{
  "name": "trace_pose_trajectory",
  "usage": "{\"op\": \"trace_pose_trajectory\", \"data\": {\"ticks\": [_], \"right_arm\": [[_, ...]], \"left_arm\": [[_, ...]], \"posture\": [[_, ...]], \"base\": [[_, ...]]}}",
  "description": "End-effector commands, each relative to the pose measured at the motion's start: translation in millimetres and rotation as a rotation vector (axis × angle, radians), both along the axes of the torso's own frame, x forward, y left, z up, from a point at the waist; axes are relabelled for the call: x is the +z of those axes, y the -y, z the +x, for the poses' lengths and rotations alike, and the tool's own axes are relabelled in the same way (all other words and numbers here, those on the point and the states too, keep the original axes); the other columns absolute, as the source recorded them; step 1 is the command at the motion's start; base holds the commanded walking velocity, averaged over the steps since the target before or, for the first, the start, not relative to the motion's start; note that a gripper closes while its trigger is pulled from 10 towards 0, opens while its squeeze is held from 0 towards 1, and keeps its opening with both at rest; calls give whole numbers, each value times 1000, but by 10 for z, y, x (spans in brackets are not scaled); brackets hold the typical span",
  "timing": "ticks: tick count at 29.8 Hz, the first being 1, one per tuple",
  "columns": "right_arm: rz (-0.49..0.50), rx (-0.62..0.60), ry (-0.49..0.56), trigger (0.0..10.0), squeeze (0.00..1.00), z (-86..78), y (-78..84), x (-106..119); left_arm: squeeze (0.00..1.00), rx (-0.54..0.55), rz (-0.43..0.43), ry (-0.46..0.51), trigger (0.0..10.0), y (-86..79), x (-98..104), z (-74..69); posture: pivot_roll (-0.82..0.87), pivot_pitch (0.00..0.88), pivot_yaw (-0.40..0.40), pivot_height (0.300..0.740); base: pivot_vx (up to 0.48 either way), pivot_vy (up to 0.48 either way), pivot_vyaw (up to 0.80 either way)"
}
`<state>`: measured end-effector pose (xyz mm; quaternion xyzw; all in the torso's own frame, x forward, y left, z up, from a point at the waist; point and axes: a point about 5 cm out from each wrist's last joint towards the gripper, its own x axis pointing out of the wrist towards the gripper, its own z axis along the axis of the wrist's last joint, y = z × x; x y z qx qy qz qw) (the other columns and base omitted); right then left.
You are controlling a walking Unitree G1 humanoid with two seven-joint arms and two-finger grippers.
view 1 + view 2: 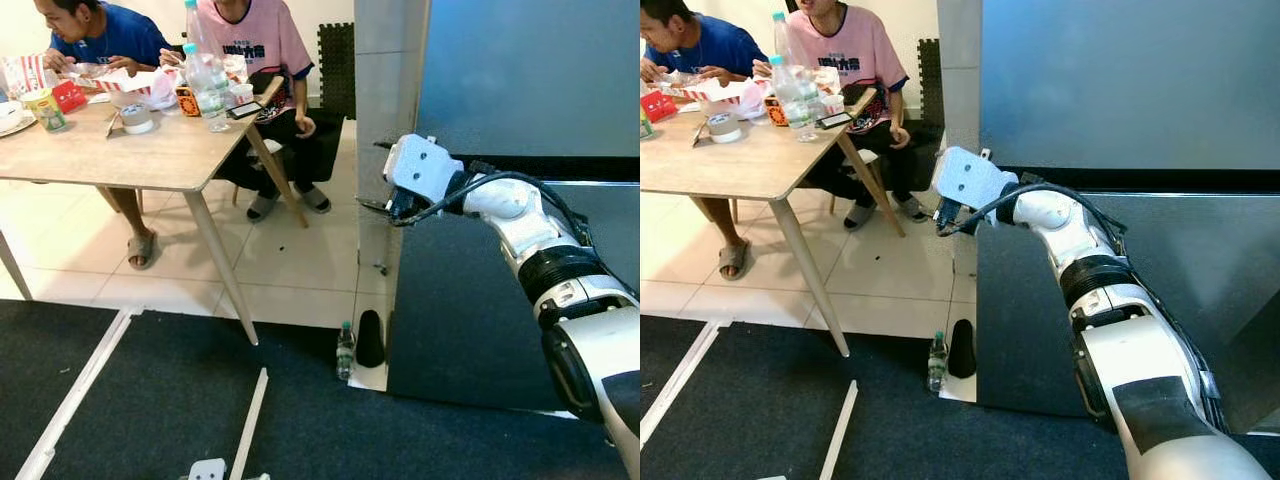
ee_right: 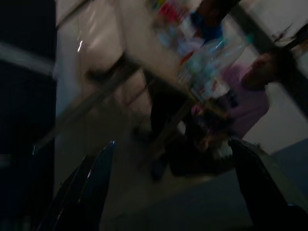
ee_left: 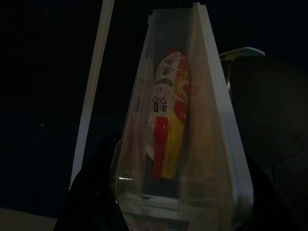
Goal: Restocking fridge
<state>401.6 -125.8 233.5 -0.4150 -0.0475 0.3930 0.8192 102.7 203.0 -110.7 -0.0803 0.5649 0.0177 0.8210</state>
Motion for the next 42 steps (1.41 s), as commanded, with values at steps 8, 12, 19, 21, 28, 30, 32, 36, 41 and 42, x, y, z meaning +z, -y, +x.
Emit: {"op": "trace_pose_trajectory", "data": {"ticks": [8,12,19,21,28,30,32,36,41,42], "right_arm": [[-183,-160,-49,10000,0,73,193,-104],[-206,-227,-52,10000,0,95,285,-108],[-235,-358,-76,10000,0,122,508,-66],[-273,-376,-88,10000,0,119,559,-78],[-436,-325,-191,10000,0,63,612,-221],[-497,-286,-228,10000,0,39,610,-257],[-527,-260,-241,10000,0,29,606,-256],[-593,-201,-296,10000,0,-8,624,-270],[-644,-96,-402,10000,0,-80,641,-284],[-644,-96,-402,10000,0,-80,641,-284]], "left_arm": [[0,4,12,6,10000,-40,6,-4],[0,9,10,6,10000,-37,5,-6],[0,19,8,11,10000,-35,6,1],[0,20,7,12,10000,-34,9,10],[0,25,9,8,10000,-34,6,1],[0,29,6,9,10000,-31,5,0],[0,32,5,9,10000,-31,5,0],[0,34,3,10,10000,-29,5,0],[0,41,2,12,10000,-30,6,3],[0,41,2,12,10000,-30,6,3]], "posture": [[-10,11,42,740],[-10,12,42,740],[-8,23,40,740],[-8,33,38,740],[-9,32,41,740],[-9,32,41,740],[-9,32,41,740],[-12,30,37,740],[-13,38,39,740],[-13,38,39,740]], "base": [[0,0,0],[0,0,0],[0,0,0],[0,0,0],[0,0,0],[0,0,0],[0,0,0],[0,0,0],[0,0,0],[0,0,0]]}}
